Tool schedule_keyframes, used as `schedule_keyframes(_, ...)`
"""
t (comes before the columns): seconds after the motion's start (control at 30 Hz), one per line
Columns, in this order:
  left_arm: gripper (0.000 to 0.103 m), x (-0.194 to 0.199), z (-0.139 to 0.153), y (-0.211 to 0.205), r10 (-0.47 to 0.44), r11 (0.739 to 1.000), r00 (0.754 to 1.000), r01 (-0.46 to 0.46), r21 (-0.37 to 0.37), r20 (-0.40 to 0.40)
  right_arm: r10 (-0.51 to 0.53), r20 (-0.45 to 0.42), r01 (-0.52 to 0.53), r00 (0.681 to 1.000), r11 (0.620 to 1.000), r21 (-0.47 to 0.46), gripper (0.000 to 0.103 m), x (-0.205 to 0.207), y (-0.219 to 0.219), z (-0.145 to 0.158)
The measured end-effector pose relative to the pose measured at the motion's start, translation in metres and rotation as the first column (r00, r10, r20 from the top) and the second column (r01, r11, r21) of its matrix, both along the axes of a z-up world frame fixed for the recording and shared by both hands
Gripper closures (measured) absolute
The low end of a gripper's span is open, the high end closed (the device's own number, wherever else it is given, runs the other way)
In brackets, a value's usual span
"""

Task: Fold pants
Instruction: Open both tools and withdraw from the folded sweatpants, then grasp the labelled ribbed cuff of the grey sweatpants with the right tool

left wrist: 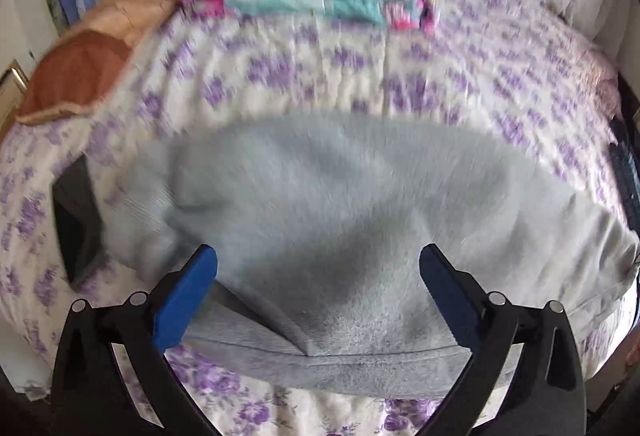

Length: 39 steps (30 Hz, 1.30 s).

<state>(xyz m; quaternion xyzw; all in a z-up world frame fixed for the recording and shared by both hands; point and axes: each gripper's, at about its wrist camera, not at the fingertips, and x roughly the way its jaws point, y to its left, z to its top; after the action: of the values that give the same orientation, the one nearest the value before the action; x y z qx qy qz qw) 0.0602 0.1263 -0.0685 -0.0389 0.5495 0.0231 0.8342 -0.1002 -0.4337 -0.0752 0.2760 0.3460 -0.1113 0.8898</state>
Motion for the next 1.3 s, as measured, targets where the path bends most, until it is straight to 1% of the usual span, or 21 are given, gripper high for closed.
schedule_keyframes(0.03,0.004,0.002,-0.019,-0.001,-0.006,1.000,0.999,0.007,0.016,-0.052,0.001,0.014,-0.001,1.000,1.000,-0.031,0.008,0.002,0.005,0.003)
schedule_keyframes(0.1,0.004,-0.004,-0.029,-0.006,-0.026,0.998,1.000,0.027,0.062,-0.006,0.060,0.008,-0.059,0.998,0.996,-0.072,0.032,0.014,0.018,0.008)
schedule_keyframes(0.13,0.004,-0.007,-0.028,-0.008,-0.031,0.997,1.000,0.031,0.073,0.000,0.091,-0.034,-0.093,0.995,0.993,-0.075,0.049,0.025,0.024,0.005)
schedule_keyframes(0.17,0.004,-0.009,-0.027,-0.006,-0.024,0.998,1.000,0.025,0.057,-0.007,0.116,-0.074,-0.121,0.991,0.990,-0.073,0.054,0.035,0.029,0.002)
schedule_keyframes(0.23,0.004,-0.009,-0.025,0.001,-0.011,1.000,1.000,0.011,0.011,-0.017,0.098,-0.111,-0.108,0.989,0.990,-0.093,0.054,0.049,0.034,-0.005)
schedule_keyframes(0.27,0.004,-0.008,-0.025,0.002,-0.012,1.000,1.000,0.012,0.004,-0.023,0.077,-0.127,-0.089,0.989,0.991,-0.096,0.062,0.054,0.032,-0.009)
schedule_keyframes(0.33,0.004,-0.010,-0.024,0.001,-0.025,1.000,0.999,0.025,0.012,-0.022,0.091,-0.101,-0.090,0.991,0.996,0.014,0.080,0.053,0.020,-0.017)
schedule_keyframes(0.43,0.004,-0.009,-0.026,0.001,-0.046,0.999,0.999,0.046,0.001,-0.021,0.100,-0.010,-0.098,0.995,0.986,0.133,0.088,0.027,0.004,-0.017)
schedule_keyframes(0.53,0.004,-0.004,-0.025,0.006,-0.083,0.996,0.996,0.082,-0.031,-0.043,0.137,0.136,-0.164,0.981,0.963,0.214,0.088,-0.004,-0.002,-0.013)
schedule_keyframes(0.6,0.004,-0.003,-0.025,0.008,-0.103,0.994,0.993,0.100,-0.045,-0.057,0.159,0.179,-0.202,0.971,0.946,0.254,0.086,-0.009,-0.006,-0.024)
schedule_keyframes(0.63,0.004,-0.002,-0.025,0.008,-0.104,0.994,0.993,0.101,-0.045,-0.061,0.134,0.128,-0.165,0.983,0.946,0.278,0.079,-0.005,-0.011,-0.038)
schedule_keyframes(0.67,0.004,-0.002,-0.025,0.007,-0.101,0.994,0.993,0.099,-0.039,-0.063,0.095,0.039,-0.102,0.995,0.955,0.280,0.053,0.000,-0.015,-0.054)
schedule_keyframes(0.7,0.004,-0.001,-0.026,0.005,-0.093,0.995,0.994,0.091,-0.031,-0.063,0.099,0.048,-0.109,0.994,0.950,0.292,0.051,0.001,-0.017,-0.063)
schedule_keyframes(0.8,0.004,0.001,-0.027,0.002,-0.065,0.998,0.996,0.065,-0.011,-0.063,0.102,0.095,-0.122,0.990,0.962,0.243,0.049,-0.012,-0.015,-0.049)
schedule_keyframes(0.83,0.004,0.001,-0.027,0.002,-0.064,0.998,0.996,0.064,-0.008,-0.065,0.082,0.094,-0.100,0.992,0.971,0.216,0.044,-0.018,-0.016,-0.043)
schedule_keyframes(0.87,0.004,0.001,-0.026,0.002,-0.065,0.998,0.996,0.064,-0.009,-0.068,0.058,0.093,-0.079,0.994,0.969,0.233,0.038,-0.024,-0.020,-0.040)
schedule_keyframes(0.93,0.004,0.000,-0.024,0.002,-0.062,0.998,0.995,0.062,-0.001,-0.074,0.042,0.073,-0.063,0.996,0.949,0.309,0.038,-0.029,-0.026,-0.043)
schedule_keyframes(1.03,0.004,-0.009,-0.014,-0.006,-0.039,0.996,0.999,0.041,0.083,-0.028,0.032,0.062,-0.049,0.998,0.956,0.288,0.040,-0.024,-0.023,-0.046)
schedule_keyframes(1.1,0.004,-0.015,-0.010,-0.015,-0.043,0.992,0.999,0.041,0.121,0.015,0.021,0.039,-0.032,0.999,0.946,0.323,0.045,-0.012,-0.024,-0.056)
schedule_keyframes(1.17,0.004,-0.016,-0.013,-0.021,-0.078,0.993,0.997,0.077,0.085,0.007,0.007,0.028,-0.017,1.000,0.937,0.350,0.046,0.000,-0.025,-0.065)
schedule_keyframes(1.3,0.004,-0.014,-0.026,-0.018,-0.071,0.996,0.997,0.070,0.054,0.017,-0.042,0.057,0.017,0.998,0.923,0.385,0.045,0.008,-0.031,-0.073)
